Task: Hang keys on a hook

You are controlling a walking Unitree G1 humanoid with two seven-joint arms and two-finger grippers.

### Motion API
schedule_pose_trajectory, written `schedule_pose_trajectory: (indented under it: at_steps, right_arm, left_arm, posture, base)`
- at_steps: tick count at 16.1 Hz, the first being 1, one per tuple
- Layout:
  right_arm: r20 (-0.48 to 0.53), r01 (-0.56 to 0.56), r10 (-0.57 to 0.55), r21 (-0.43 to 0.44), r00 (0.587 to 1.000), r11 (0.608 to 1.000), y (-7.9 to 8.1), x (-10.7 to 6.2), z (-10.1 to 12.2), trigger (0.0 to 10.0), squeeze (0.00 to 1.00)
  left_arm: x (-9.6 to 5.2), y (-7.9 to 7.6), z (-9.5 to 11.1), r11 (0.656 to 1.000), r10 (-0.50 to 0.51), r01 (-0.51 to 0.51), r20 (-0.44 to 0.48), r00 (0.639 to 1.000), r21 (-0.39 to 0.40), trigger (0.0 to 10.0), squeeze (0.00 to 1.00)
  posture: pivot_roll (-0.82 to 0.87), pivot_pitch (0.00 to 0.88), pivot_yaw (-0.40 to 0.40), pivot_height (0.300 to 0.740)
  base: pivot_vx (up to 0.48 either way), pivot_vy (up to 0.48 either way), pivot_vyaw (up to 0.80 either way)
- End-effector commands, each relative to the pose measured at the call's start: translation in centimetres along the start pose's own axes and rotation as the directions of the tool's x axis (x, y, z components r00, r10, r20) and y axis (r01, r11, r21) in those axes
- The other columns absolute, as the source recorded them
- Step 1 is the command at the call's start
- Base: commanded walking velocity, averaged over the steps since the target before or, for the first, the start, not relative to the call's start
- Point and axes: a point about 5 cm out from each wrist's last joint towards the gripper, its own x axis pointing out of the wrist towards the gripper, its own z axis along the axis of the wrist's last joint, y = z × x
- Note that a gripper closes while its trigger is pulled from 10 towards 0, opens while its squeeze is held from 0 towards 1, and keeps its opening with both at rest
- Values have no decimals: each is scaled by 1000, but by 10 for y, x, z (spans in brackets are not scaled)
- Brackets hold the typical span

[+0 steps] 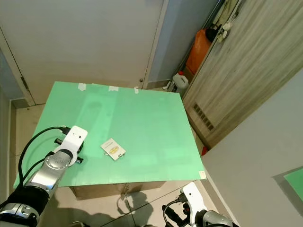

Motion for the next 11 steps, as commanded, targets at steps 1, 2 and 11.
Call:
schedule_pose_trajectory:
  at_steps: [1, 2, 11]
  right_arm:
    - [-20, 19, -19, 18, 1000, 1000, -5, -6, -6, 10000, 0]
    - [-21, 19, -19, 18, 1000, 1000, -5, -6, -6, 10000, 0]
    - [-107, 76, -72, 36, 992, 996, -2, -4, -17, 10000, 0]
  left_arm:
    - [-1, -5, 5, 998, -20, 22, 32, 999, -53, 0, 0]
    - [-1, -5, 6, 998, -16, 19, 42, 999, -66, 0, 0]
    - [-43, 26, 79, 981, 150, -86, 398, 905, -175, 0, 0]
  posture:
    - [-66, 108, -207, 740]
    - [-66, 106, -206, 740]
    - [-31, 79, -203, 740]
  base:
    - [0, 0, 0]
    - [0, 0, 0]
    - [0, 0, 0]
